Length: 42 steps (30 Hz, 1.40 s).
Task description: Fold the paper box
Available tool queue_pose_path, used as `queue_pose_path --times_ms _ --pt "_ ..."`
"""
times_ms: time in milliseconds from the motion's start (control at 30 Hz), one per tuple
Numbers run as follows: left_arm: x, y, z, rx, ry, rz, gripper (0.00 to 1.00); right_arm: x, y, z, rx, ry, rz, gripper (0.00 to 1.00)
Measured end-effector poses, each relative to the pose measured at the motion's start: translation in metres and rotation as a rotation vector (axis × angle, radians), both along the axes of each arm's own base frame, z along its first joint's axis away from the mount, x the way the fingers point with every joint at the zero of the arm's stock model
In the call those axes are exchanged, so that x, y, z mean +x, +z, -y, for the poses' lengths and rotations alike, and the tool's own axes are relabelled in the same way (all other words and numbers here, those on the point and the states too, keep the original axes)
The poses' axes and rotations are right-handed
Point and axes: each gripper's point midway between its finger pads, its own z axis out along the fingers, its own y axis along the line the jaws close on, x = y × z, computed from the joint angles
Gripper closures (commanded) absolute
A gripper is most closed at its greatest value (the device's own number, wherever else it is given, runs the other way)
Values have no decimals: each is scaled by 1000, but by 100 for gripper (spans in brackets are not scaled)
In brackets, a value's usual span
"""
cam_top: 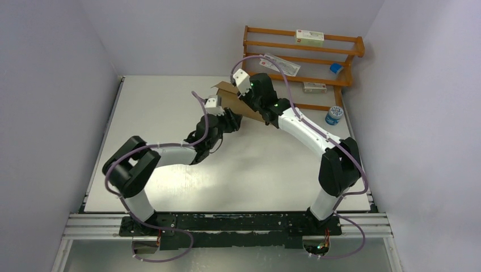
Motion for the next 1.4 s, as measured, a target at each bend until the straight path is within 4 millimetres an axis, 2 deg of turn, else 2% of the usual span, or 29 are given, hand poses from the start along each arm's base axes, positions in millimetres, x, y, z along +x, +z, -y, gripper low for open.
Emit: queue_pose_path --times_ms 100,167,333,433,533,733,967,1033,1233,1400 --pt "-5 6 -21 -4 3 -13 40 3 0 5 -22 -3 53 74" --pt "3 16 -43 -14 31 -11 38 3 0 7 -31 -3 86 78" --pt "32 37 -103 -26 104 13 31 5 8 10 -35 5 148 79" --pt "39 35 -118 9 73 20 29 5 9 10 -39 8 155 79" --pt "41 34 -116 71 -12 46 28 5 9 9 -40 15 154 78" --pt "55 43 -106 181 -132 139 28 6 8 9 -42 19 151 78" --pt "92 62 -92 249 -229 227 32 6 8 7 -36 28 151 78" --pt "95 58 -86 242 -261 223 35 5 8 6 -34 32 150 78" --pt "90 24 -70 171 -349 129 44 5 9 4 -25 42 145 78" --pt "86 25 -62 67 -380 103 54 5 8 3 -18 48 141 79"
